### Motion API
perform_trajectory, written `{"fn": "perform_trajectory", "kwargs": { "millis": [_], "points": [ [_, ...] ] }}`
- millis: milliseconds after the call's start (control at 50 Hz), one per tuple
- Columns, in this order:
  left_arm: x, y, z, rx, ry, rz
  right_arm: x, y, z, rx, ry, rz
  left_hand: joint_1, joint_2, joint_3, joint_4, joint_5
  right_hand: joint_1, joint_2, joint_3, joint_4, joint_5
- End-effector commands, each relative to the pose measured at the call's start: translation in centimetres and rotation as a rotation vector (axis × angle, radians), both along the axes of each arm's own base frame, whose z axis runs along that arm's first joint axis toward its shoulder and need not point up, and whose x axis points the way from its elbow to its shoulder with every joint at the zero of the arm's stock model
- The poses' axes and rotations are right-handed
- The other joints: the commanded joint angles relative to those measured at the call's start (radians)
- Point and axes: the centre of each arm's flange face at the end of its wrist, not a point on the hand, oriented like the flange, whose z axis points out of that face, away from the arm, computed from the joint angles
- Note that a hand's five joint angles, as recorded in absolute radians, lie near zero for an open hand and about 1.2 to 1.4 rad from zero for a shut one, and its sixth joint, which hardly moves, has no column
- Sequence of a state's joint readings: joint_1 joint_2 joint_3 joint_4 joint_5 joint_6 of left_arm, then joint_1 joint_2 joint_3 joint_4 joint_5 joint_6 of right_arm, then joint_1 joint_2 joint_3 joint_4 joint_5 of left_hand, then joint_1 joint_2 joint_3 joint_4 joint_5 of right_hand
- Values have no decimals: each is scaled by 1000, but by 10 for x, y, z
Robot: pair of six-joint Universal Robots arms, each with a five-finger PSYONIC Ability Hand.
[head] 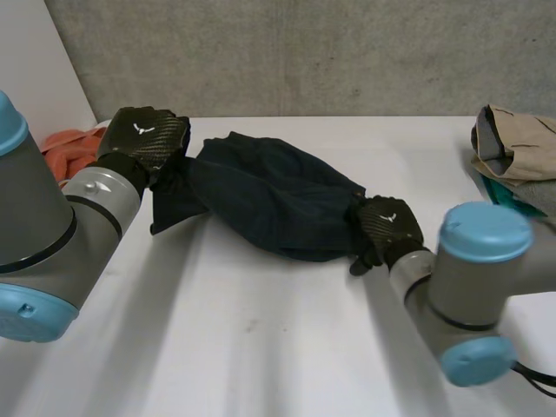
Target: Fold the laundry.
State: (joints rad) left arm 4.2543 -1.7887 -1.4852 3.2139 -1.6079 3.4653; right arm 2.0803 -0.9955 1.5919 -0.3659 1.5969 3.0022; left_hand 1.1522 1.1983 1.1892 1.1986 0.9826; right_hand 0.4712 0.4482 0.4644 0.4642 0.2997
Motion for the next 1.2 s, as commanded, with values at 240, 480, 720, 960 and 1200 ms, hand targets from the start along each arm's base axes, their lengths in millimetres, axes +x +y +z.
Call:
{"fn": "perform_trajectory", "kwargs": {
  "millis": [240,480,720,960,1200],
  "points": [
    [19,18,15,57,-7,41,-1,-31,58,-227,86,14,244,198,207,198,239,925,948,932,932,922],
    [44,84,84,103,-78,-7,-57,3,191,-231,279,107,244,198,207,198,239,925,948,932,932,922],
    [1,13,16,185,-262,-42,-31,-24,111,66,535,293,244,198,207,198,239,925,948,932,932,922],
    [-9,-55,180,-546,48,89,14,-108,219,-689,226,-68,244,198,207,198,239,925,948,932,932,922],
    [2,-59,181,-646,196,84,24,-98,259,-1080,-8,-47,244,198,207,198,239,925,948,932,932,922]
  ]
}}
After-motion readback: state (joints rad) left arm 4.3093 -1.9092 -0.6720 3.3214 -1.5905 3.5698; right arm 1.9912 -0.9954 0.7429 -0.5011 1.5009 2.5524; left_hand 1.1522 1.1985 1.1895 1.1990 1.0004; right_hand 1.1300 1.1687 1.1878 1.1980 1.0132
